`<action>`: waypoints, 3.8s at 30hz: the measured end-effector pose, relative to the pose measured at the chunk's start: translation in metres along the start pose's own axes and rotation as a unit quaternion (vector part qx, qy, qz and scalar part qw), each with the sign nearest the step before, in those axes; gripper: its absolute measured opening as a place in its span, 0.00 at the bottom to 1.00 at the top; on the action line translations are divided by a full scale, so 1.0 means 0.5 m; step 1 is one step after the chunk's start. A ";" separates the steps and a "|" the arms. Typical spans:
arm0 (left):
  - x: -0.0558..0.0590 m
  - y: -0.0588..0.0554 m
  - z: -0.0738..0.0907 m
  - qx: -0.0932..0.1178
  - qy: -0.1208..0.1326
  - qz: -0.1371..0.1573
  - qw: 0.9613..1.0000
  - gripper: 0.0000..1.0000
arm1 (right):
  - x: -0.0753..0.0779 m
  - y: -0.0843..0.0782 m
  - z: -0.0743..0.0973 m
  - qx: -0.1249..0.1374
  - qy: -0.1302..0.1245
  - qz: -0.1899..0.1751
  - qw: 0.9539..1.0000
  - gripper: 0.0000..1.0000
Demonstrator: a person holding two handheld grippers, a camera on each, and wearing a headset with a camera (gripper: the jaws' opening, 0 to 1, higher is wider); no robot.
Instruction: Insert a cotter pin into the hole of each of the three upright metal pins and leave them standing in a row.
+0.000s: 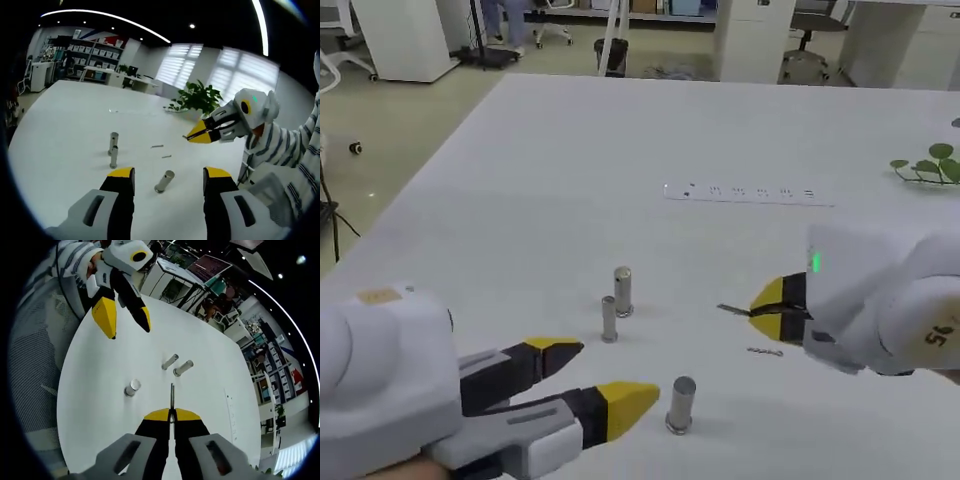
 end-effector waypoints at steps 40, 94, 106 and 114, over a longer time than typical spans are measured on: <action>0.070 0.003 -0.055 -0.018 -0.101 -0.021 0.994 0.10 | -0.100 0.099 0.015 0.026 -0.017 0.062 0.998 0.00; 0.062 0.010 -0.033 -0.058 -0.078 -0.071 0.993 0.00 | -0.114 0.068 0.036 0.081 0.012 -0.090 0.993 0.16; 0.086 0.011 -0.024 -0.045 -0.120 -0.233 0.964 0.00 | -0.113 0.051 0.039 0.114 0.062 -0.220 0.967 0.21; 0.110 0.012 -0.022 -0.032 -0.157 -0.277 0.947 0.00 | -0.115 0.049 0.041 0.127 0.099 -0.265 0.951 0.19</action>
Point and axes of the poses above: the centre of the closed fingertips' face, and the gripper's own axes: z roughly backward along the fingers, x roughly to its right, y roughly out of its top, the point moved 3 cm from there along z, roughly backward along the fingers, and after that the axes turned 2 degrees about -x, right-handed, at the moved point
